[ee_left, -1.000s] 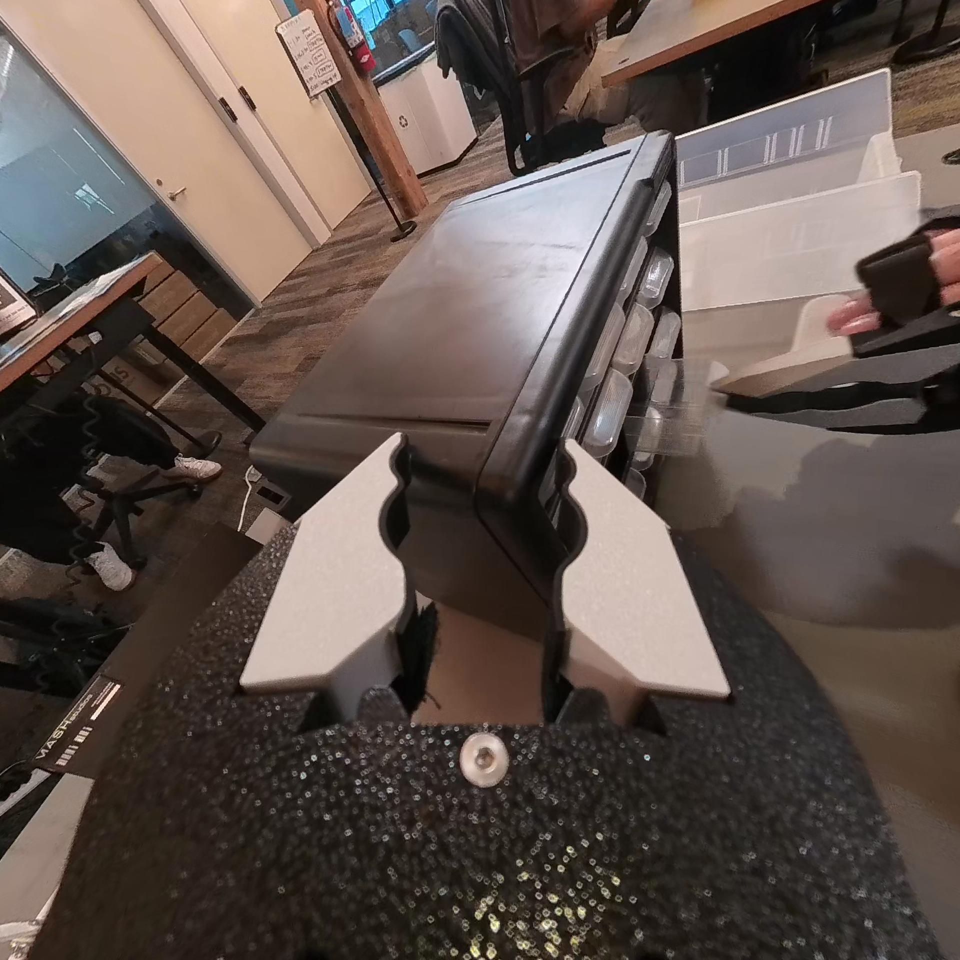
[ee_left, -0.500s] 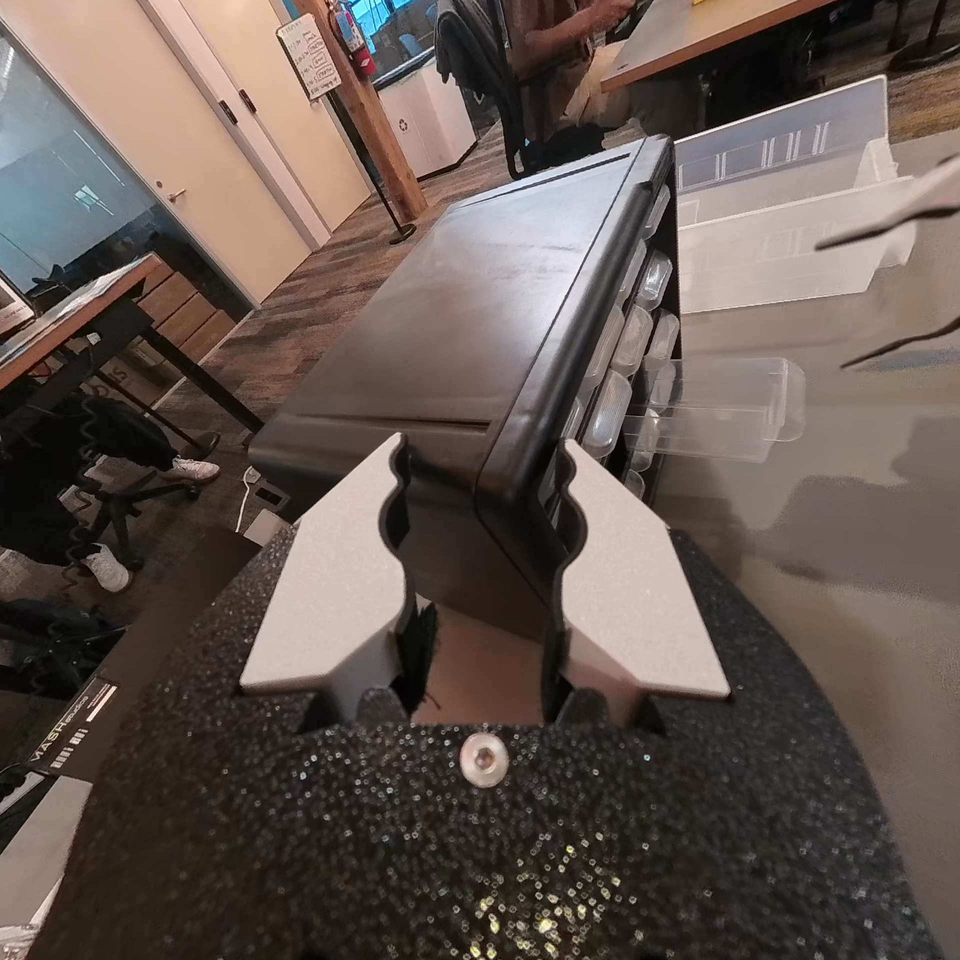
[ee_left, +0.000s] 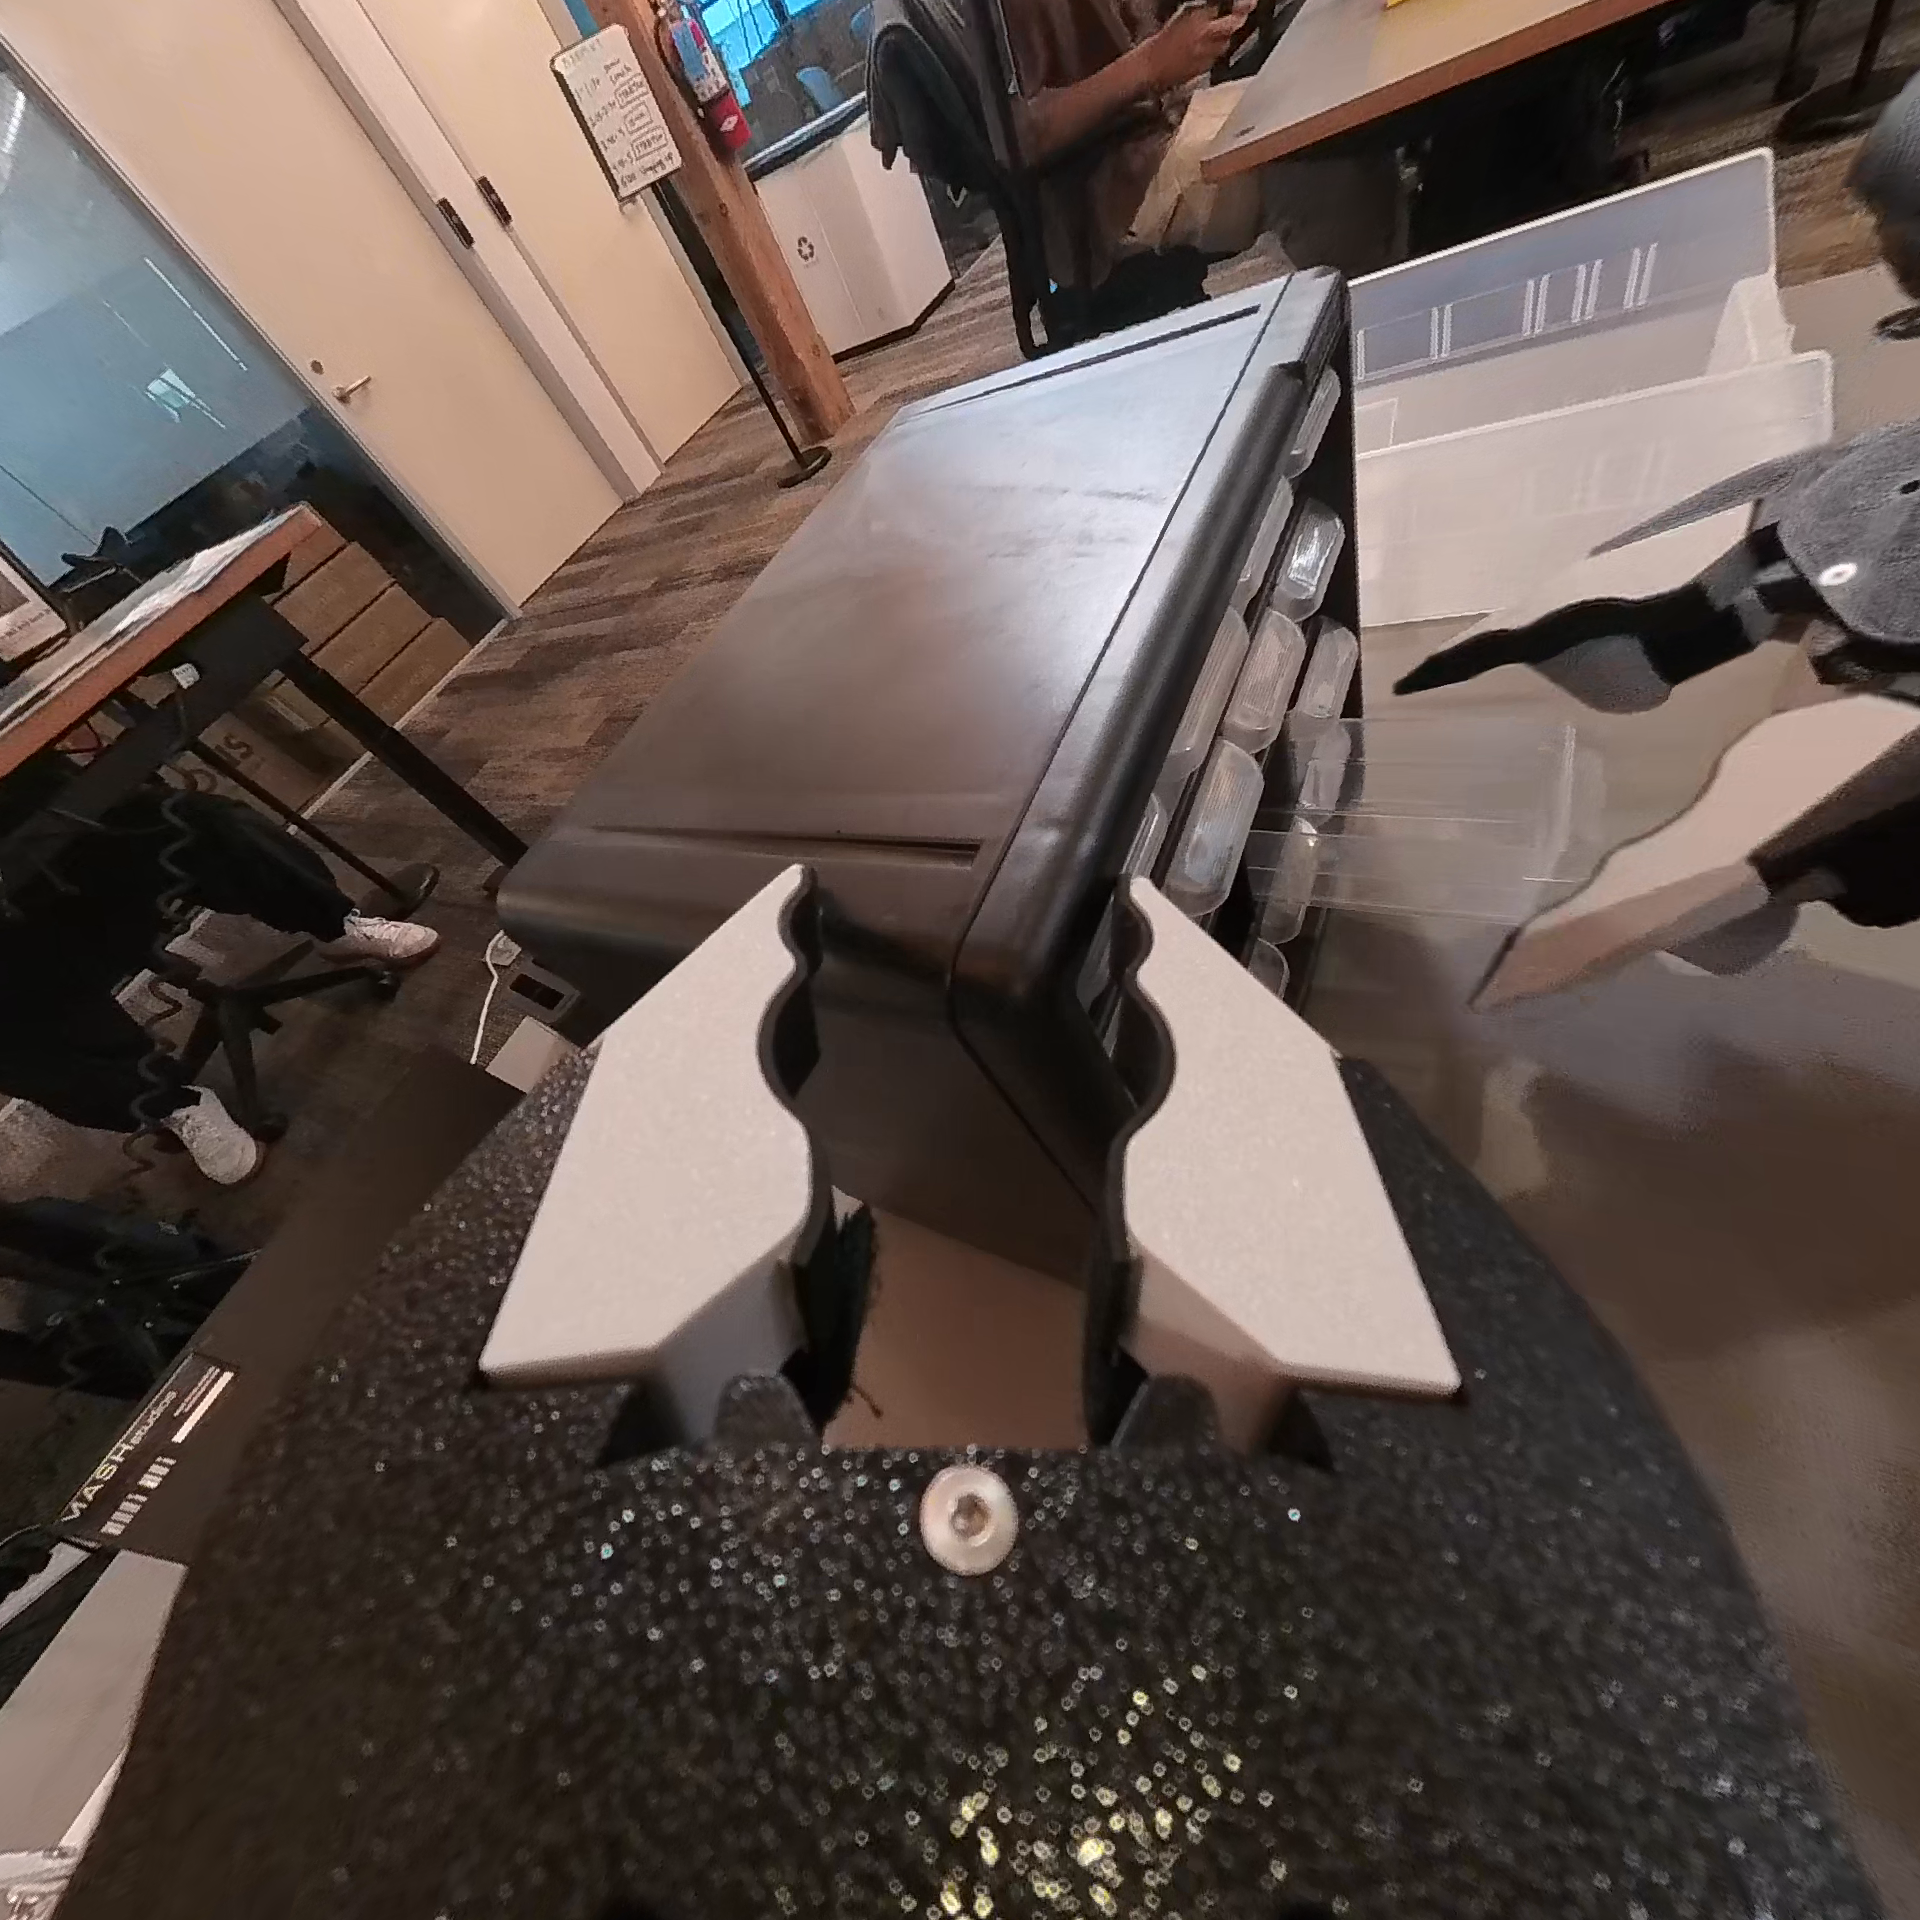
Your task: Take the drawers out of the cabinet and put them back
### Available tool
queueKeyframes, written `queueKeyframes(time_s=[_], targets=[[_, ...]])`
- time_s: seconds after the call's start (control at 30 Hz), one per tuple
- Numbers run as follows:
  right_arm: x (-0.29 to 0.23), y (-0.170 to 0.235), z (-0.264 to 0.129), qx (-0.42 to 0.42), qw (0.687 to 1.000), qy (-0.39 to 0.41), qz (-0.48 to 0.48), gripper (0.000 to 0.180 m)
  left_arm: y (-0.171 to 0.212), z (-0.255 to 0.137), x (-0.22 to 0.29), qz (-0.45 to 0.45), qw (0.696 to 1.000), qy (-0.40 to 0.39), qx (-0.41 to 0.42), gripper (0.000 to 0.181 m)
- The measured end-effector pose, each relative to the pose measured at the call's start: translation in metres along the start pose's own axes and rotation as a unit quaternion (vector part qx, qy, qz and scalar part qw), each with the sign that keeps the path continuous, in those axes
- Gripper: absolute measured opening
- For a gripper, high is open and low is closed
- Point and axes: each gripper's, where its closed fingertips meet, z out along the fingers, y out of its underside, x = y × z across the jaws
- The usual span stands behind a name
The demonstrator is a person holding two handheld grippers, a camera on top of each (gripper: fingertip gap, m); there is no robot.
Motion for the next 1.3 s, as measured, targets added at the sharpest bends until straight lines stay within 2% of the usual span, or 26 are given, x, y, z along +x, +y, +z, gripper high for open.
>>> queueKeyframes(time_s=[0.07,0.17,0.2,0.67,1.0,1.13,1.3], targets=[[0.0,-0.004,0.004,0.005,1.0,0.002,-0.001,0.125,0.0,0.0,0.0,0.0,1.0,0.001,0.0,0.054],[-0.004,-0.002,0.004,-0.004,1.0,0.0,-0.017,0.087,0.0,0.0,0.0,-0.001,1.0,0.001,0.001,0.054],[-0.005,-0.001,0.003,-0.008,1.0,0.001,-0.024,0.08,0.0,0.0,0.0,0.0,1.0,0.001,0.001,0.054],[-0.009,0.033,-0.037,-0.091,0.995,-0.018,-0.037,0.07,0.0,0.0,0.0,0.0,1.0,0.0,-0.001,0.054],[-0.008,0.017,-0.054,-0.153,0.987,-0.025,-0.033,0.067,0.0,0.0,0.0,0.0,1.0,-0.001,-0.003,0.054],[-0.019,0.008,-0.066,-0.192,0.979,-0.065,-0.007,0.065,0.0,0.001,0.0,0.002,1.0,-0.004,-0.007,0.054],[-0.026,0.018,-0.071,-0.194,0.974,-0.103,-0.048,0.064,0.0,0.001,0.0,0.002,1.0,-0.004,-0.006,0.054]])
